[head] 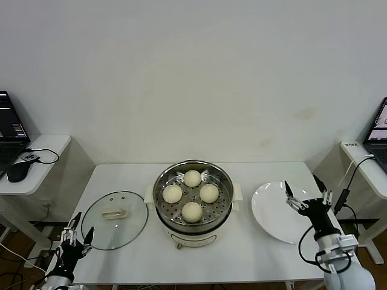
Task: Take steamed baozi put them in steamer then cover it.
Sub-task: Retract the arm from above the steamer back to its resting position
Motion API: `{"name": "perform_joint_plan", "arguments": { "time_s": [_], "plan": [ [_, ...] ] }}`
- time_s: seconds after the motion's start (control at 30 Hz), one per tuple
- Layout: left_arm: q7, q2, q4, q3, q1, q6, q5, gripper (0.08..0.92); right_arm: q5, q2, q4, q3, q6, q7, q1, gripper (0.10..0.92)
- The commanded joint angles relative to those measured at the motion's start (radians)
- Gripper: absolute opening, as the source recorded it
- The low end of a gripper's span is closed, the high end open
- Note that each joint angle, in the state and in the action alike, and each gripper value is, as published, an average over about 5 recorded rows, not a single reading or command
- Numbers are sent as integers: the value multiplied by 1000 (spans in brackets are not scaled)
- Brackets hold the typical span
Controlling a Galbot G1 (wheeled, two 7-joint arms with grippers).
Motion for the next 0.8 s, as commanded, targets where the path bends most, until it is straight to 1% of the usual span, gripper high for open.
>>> {"name": "perform_joint_plan", "arguments": {
  "time_s": [0.03, 0.4, 0.8],
  "plan": [
    [16, 14, 101, 87, -116, -15, 143, 823, -25, 48, 7, 63, 20, -2, -67, 823],
    [38, 27, 212, 173, -258, 9, 152, 823, -39, 55, 2, 68, 26, -8, -93, 823],
    [37, 39, 336, 199, -371, 12, 155, 823, -61, 68, 2, 67, 28, -19, -111, 823]
  ]
}}
